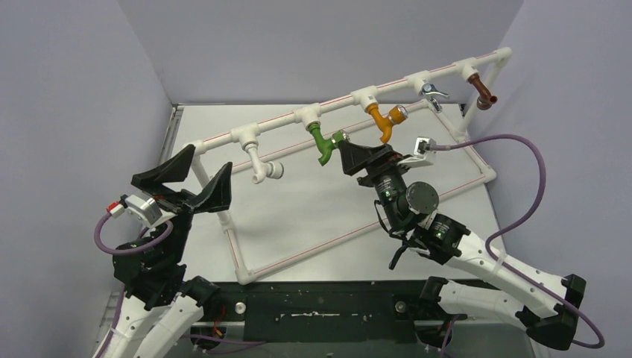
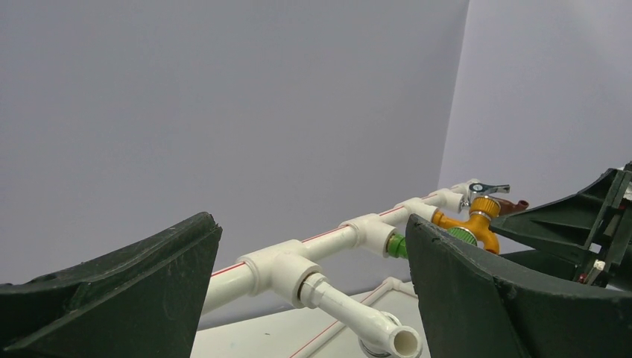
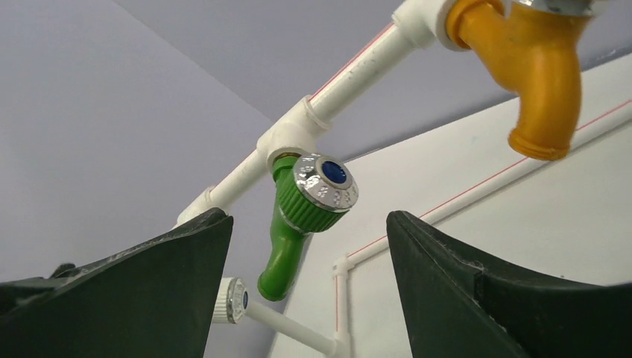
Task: Install the water faucets
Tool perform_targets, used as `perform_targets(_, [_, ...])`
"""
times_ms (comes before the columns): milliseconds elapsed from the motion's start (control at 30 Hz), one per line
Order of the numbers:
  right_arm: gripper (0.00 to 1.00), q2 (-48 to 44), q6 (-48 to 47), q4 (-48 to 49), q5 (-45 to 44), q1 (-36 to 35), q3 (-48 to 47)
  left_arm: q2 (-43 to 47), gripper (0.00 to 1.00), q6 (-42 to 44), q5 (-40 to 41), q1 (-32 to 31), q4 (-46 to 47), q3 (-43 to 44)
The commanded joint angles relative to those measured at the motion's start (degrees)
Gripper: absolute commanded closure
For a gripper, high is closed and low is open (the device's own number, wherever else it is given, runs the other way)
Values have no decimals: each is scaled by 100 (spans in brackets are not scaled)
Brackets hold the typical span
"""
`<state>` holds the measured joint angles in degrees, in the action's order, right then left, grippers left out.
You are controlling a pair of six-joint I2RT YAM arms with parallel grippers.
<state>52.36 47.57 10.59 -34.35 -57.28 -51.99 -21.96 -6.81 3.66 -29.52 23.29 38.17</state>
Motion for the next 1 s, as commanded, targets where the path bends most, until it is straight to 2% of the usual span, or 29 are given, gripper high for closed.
perform_targets(0, [22,-132,-2178,347,1046,46,-472,-63,6,63,30,33,85,89])
perform_targets(267, [20,-195,-5424,-92,2303,48,-971,-39,6,57,13,43,88,90])
perform_targets(367, [26,-72,-6579,-817,3117,48,-1382,-37,6,57,12,43,90,84])
perform_targets(533, [24,2,-8291,-1711,3788,48,-1774,6,6,57,14,34,90,83])
perform_targets(800, [22,280,-10836,-2987,3660,10,-2309,15,6,38,3,18,105,82])
perform_targets(967, [22,510,-11868,-3470,2945,-110,-2444,16,6,57,12,12,106,78])
